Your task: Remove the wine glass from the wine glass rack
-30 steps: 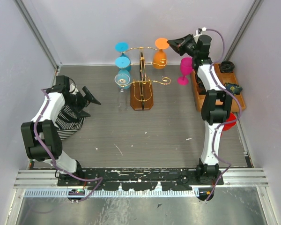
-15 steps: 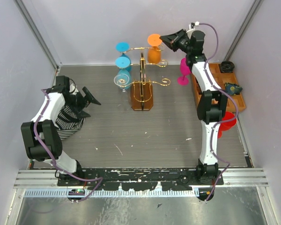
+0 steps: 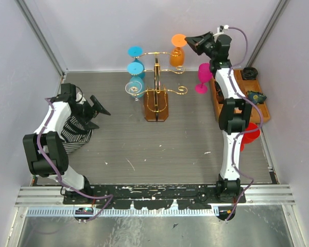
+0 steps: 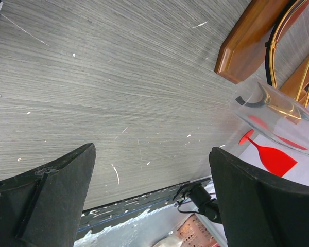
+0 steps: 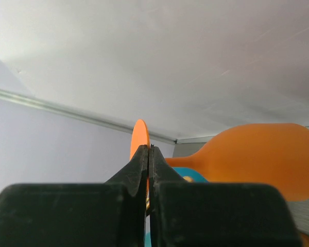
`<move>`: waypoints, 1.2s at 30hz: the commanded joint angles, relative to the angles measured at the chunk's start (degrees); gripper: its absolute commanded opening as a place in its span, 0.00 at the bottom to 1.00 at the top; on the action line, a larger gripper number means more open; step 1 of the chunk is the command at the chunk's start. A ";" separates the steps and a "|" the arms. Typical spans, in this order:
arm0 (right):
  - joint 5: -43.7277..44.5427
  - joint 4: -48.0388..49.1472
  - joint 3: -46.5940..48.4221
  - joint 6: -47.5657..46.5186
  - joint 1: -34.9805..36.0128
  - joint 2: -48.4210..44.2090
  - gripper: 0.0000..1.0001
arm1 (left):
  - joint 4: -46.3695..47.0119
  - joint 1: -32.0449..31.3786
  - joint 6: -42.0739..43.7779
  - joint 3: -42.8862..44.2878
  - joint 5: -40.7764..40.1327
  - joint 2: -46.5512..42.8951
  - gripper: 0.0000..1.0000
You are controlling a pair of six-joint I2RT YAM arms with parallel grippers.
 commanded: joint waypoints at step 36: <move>48.35 -45.64 -21.23 -65.04 27.01 -54.36 0.01 | -1.54 0.26 -2.15 -4.38 1.14 -14.00 1.00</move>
